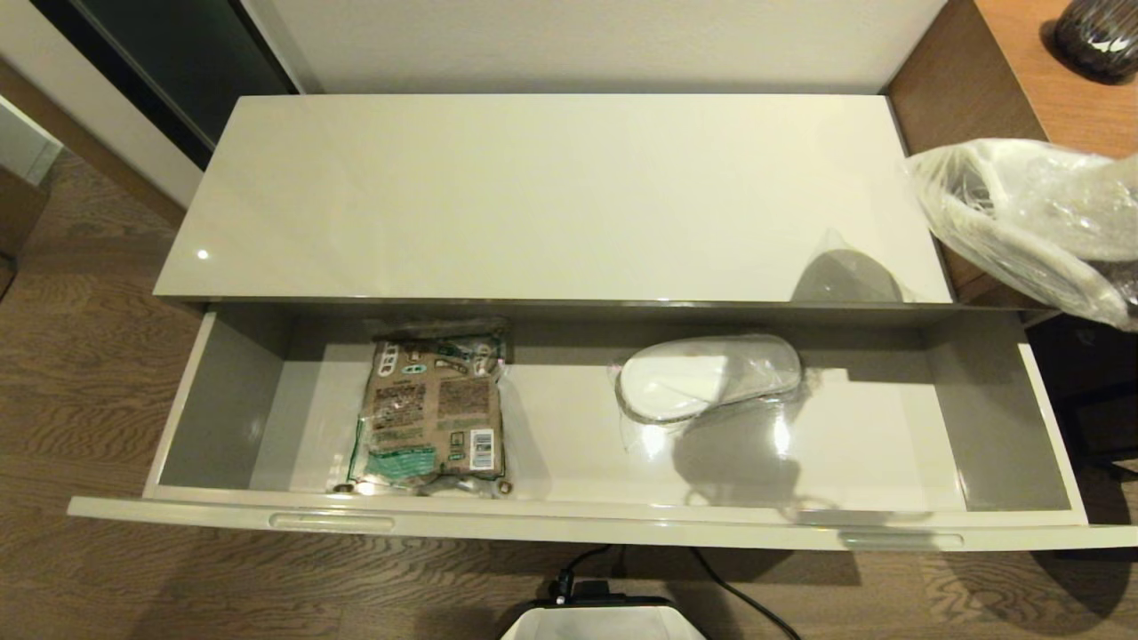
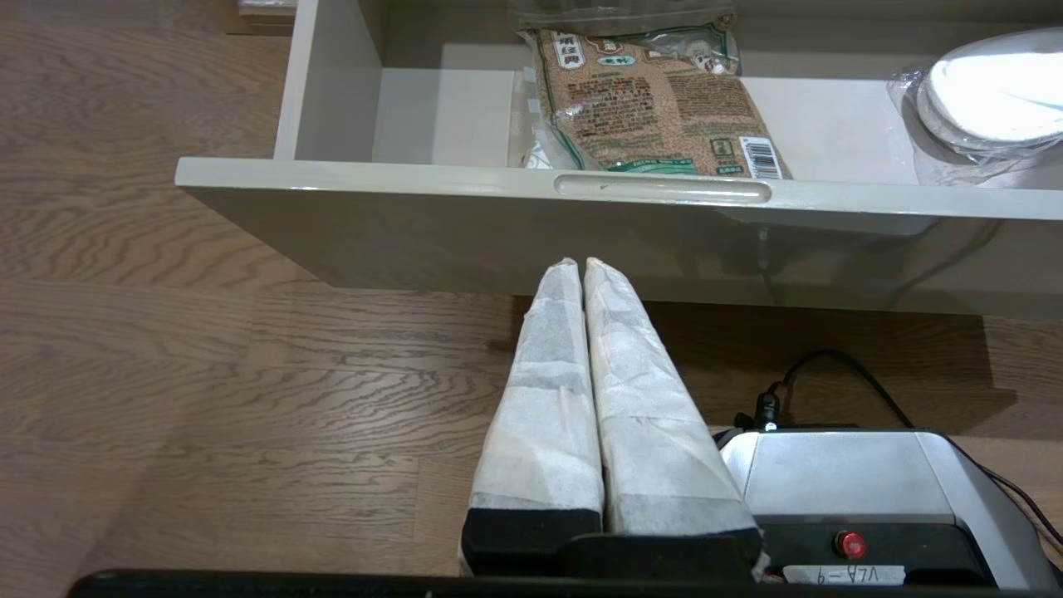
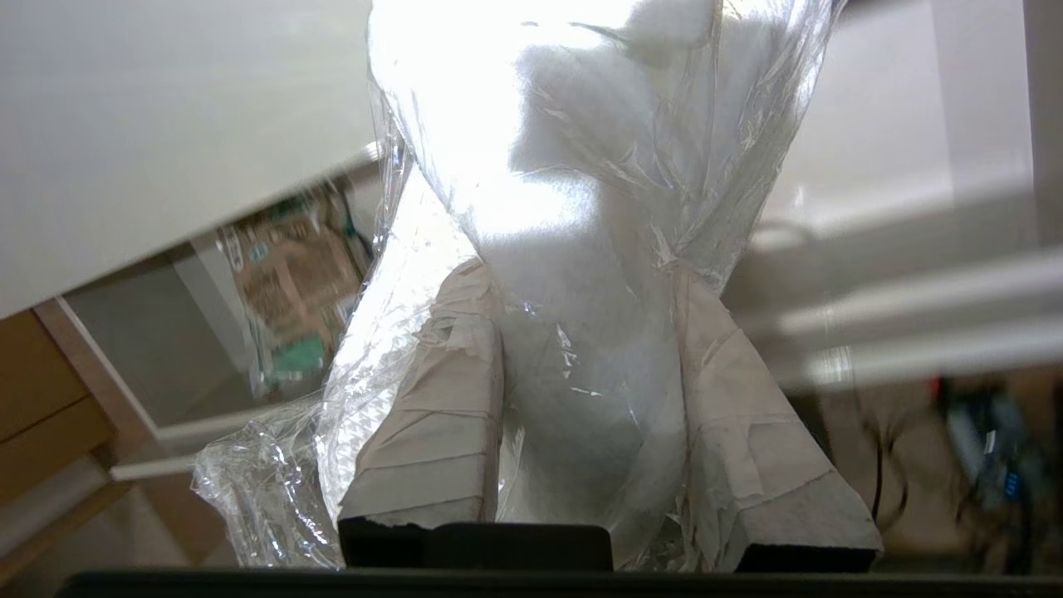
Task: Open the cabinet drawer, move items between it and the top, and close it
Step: Place the disposable slippers on the table
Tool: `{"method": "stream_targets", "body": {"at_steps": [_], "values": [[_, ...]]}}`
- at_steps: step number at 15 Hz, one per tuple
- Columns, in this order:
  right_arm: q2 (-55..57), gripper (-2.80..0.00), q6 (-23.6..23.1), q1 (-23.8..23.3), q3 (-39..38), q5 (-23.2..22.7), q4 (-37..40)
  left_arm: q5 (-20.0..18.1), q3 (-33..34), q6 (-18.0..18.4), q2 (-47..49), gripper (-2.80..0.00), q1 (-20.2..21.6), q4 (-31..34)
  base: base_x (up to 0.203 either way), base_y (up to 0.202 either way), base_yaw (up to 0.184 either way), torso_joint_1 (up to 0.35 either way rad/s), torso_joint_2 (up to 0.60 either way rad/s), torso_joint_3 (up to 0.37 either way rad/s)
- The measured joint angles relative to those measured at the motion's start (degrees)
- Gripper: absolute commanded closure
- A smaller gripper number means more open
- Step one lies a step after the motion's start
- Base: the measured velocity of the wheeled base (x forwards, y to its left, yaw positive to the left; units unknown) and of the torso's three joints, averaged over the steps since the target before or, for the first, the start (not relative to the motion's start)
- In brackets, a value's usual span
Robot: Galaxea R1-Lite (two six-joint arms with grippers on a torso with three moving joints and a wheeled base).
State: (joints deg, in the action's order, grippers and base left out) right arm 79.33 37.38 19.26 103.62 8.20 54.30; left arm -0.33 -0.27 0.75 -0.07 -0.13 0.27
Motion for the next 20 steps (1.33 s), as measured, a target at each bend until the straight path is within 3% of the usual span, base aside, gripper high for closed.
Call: {"method": "stream_targets", "body": {"at_steps": [3,9,10,13,16,20], "values": [[7.0,0.0,-6.6,-2.0,5.9,0.4,-6.2,0.0,0.0,0.0,0.0,0.0,0.0,0.0,0.0,0.0,0.0,0.0,0.0,0.0],[25.2,0.0,-17.6,-11.3,7.5,2.9,-35.4,0.0,0.0,0.0,0.0,0.0,0.0,0.0,0.0,0.0,0.0,0.0,0.0,0.0],[27.9,-2.8,-19.5,-12.7,7.5,3.7,-40.1,0.0,0.0,0.0,0.0,0.0,0.0,0.0,0.0,0.0,0.0,0.0,0.0,0.0],[35.5,-2.8,-23.2,-15.9,7.4,4.6,-50.6,0.0,0.0,0.0,0.0,0.0,-0.1,0.0,0.0,0.0,0.0,0.0,0.0,0.0],[36.9,-2.8,-23.3,-17.3,7.2,3.8,-52.7,0.0,0.0,0.0,0.0,0.0,0.0,0.0,0.0,0.0,0.0,0.0,0.0,0.0],[34.9,-2.8,-23.4,-17.4,6.1,3.8,-49.9,0.0,0.0,0.0,0.0,0.0,-0.1,0.0,0.0,0.0,0.0,0.0,0.0,0.0]]}}
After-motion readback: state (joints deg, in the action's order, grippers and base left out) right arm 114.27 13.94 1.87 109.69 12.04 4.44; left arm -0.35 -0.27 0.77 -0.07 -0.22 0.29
